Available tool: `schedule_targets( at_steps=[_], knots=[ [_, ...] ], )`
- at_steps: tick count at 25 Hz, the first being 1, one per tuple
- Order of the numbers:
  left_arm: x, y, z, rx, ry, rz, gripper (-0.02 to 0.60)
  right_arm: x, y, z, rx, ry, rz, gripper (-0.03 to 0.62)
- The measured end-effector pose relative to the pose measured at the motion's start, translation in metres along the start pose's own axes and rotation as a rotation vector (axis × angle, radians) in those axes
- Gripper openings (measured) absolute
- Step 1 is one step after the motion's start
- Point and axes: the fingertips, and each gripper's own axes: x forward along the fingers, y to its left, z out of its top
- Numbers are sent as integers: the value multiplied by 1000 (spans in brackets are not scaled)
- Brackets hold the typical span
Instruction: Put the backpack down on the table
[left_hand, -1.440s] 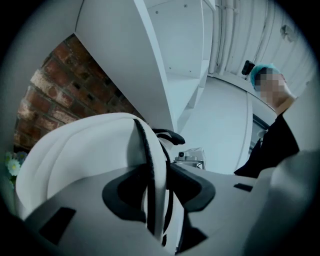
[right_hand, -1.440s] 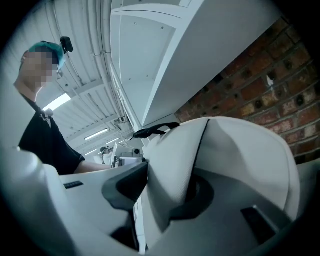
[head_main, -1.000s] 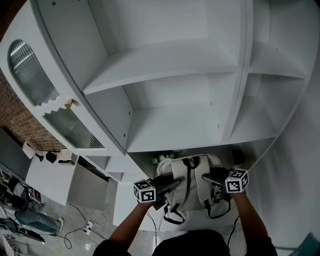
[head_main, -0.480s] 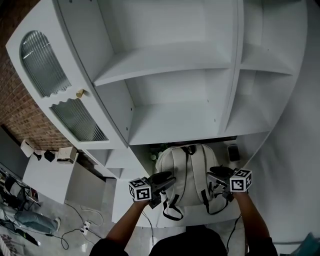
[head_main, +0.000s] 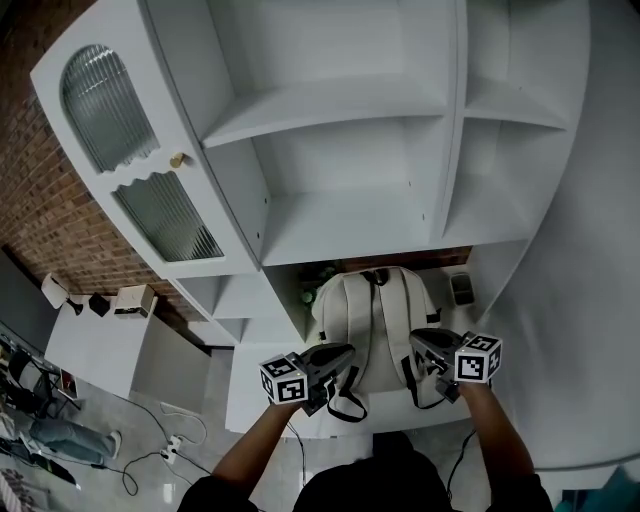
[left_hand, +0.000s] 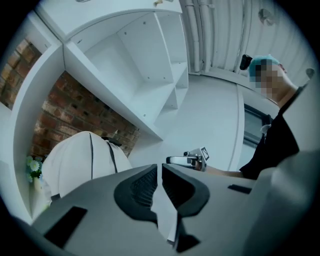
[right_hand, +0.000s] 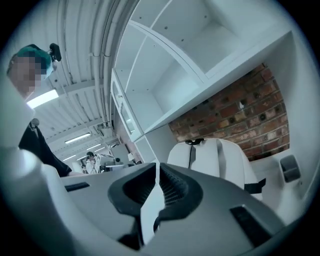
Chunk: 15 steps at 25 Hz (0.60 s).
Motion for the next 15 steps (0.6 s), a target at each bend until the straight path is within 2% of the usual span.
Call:
schedule_targets(
  at_steps=[3,7,12,15],
  knots=[
    [-4,-17,-7,12,3,-8,31,-4,20,-9,-33,-4,-11,28],
    [-10,-36,-11,41,-9,40,26,-10,46,-20,-20,-27,-19,18],
    [-22,-65,-4,51,-86,110,18,-27,72,-15,-47,-133,-151,18],
    [-28,-87,2,66,-136,139,18,-35,94,-13,-57,-179,-203,18]
  ],
)
